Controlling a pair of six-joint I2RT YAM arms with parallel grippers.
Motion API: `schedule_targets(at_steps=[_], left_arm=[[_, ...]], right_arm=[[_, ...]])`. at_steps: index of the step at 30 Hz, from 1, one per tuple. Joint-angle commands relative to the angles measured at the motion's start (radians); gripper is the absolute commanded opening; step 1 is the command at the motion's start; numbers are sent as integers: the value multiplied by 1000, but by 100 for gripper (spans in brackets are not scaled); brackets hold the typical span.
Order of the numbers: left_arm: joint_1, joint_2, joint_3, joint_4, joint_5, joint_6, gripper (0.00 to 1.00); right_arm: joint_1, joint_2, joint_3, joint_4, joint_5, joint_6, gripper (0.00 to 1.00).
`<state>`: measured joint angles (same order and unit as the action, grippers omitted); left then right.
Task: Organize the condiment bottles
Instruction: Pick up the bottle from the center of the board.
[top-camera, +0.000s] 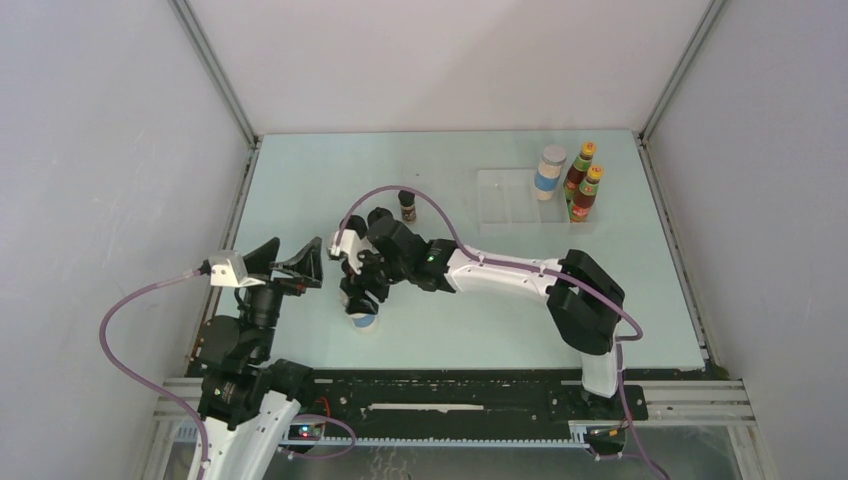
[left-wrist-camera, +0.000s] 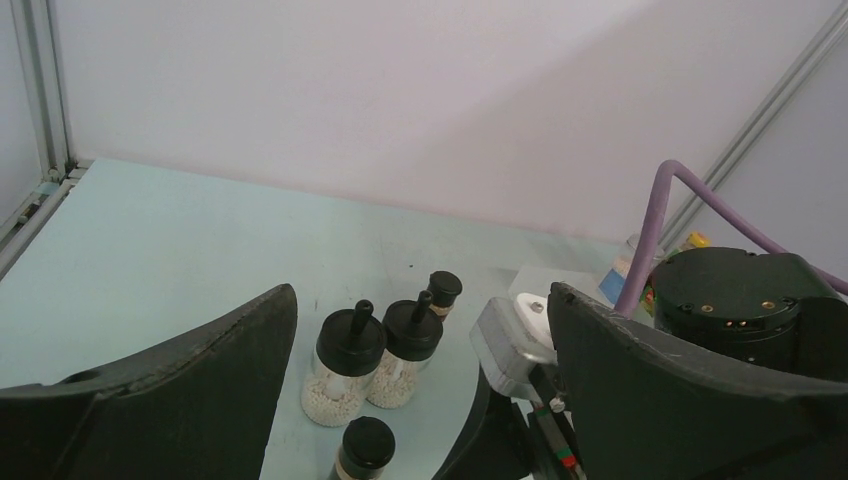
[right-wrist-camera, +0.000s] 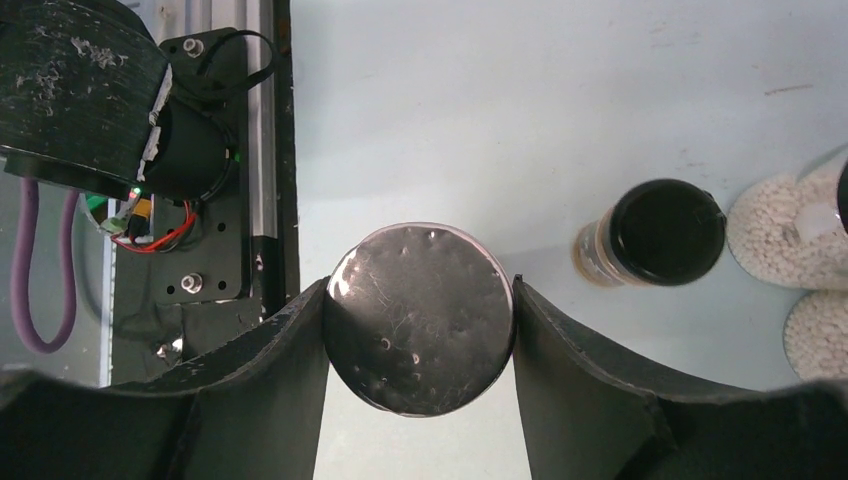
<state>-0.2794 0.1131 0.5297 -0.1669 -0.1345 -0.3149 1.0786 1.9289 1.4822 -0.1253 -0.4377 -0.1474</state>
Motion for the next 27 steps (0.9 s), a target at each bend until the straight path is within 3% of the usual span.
schedule_targets(at_steps=[1,13,27], left_arm=[[-4,5,-2,12,-17,-4,100],[-4,2,-1,8,-15,0,100],[-7,-1,-2,7,-13,2,100]], right_arm=[[-26,-131,23,10,20,15,0],[-116,-279,-14,-7,149,22,0],[-448,-472,-107,-6,329,40,0]])
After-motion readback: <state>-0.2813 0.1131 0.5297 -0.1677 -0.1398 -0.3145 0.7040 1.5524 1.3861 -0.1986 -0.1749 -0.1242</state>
